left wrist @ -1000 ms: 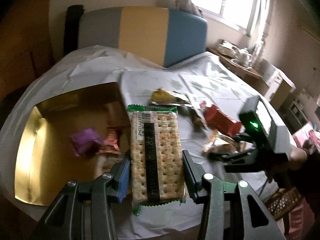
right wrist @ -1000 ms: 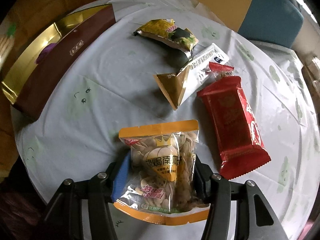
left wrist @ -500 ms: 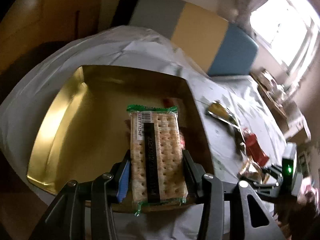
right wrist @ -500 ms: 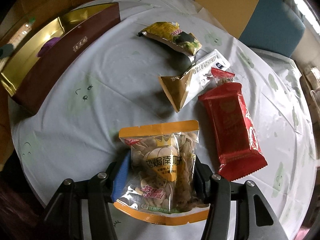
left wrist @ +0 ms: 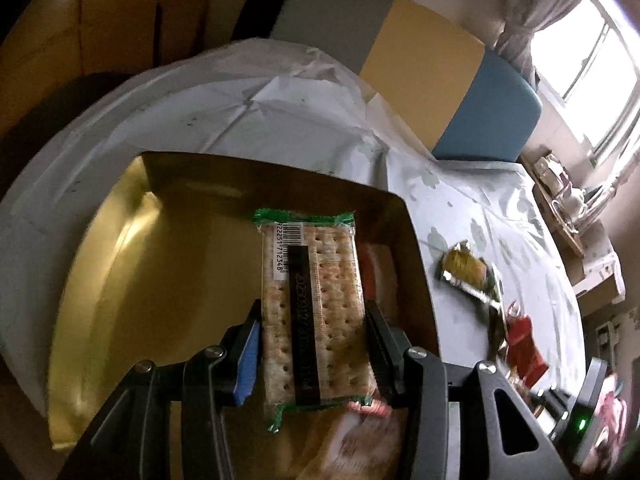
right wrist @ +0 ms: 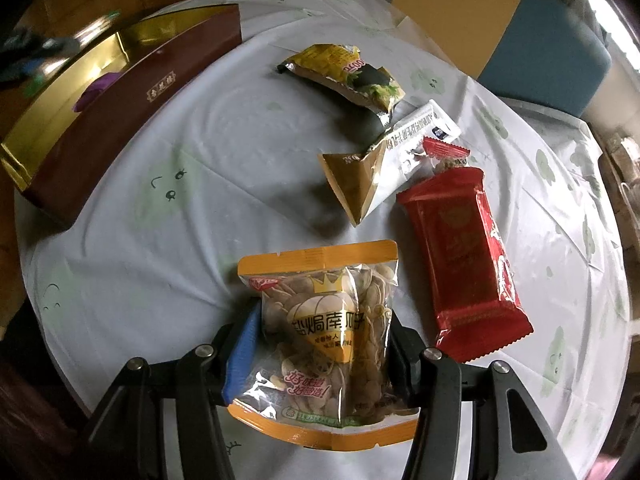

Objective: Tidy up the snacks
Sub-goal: 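Carry the saltine crackers into the gold tray and open the left gripper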

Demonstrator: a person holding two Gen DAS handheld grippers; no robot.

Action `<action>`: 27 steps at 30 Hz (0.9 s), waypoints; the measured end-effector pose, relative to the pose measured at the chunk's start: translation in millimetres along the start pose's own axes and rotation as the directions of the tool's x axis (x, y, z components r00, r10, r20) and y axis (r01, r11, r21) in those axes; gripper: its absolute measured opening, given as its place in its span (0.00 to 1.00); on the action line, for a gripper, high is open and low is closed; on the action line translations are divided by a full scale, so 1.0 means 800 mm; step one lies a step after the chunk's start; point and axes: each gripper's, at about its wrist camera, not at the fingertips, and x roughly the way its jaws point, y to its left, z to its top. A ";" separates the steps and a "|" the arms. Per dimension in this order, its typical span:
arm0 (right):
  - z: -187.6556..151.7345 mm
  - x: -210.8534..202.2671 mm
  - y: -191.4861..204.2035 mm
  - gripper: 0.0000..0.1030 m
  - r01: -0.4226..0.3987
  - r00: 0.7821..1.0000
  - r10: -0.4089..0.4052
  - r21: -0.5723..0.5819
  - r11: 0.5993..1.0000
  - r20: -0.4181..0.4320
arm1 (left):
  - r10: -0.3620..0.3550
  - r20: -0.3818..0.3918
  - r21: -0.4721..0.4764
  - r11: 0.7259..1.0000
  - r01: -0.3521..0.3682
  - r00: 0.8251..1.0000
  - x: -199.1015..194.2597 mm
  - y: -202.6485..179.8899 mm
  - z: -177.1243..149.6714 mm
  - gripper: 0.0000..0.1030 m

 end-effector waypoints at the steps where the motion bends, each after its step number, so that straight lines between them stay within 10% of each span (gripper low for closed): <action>1: 0.000 0.000 0.000 0.55 -0.001 1.000 0.001 0.001 1.000 0.000 | -0.025 -0.011 -0.026 0.999 0.025 1.000 0.009 -0.001 0.007 0.46; 11: 0.000 0.001 -0.001 0.55 0.002 1.000 -0.002 0.000 1.000 0.000 | -0.002 -0.043 -0.022 1.000 0.001 0.999 0.044 -0.023 0.014 0.58; 27: -0.003 -0.002 0.007 0.55 0.034 0.999 -0.034 -0.028 0.999 0.013 | 0.103 0.101 0.128 0.985 -0.115 0.990 -0.036 -0.047 -0.069 0.58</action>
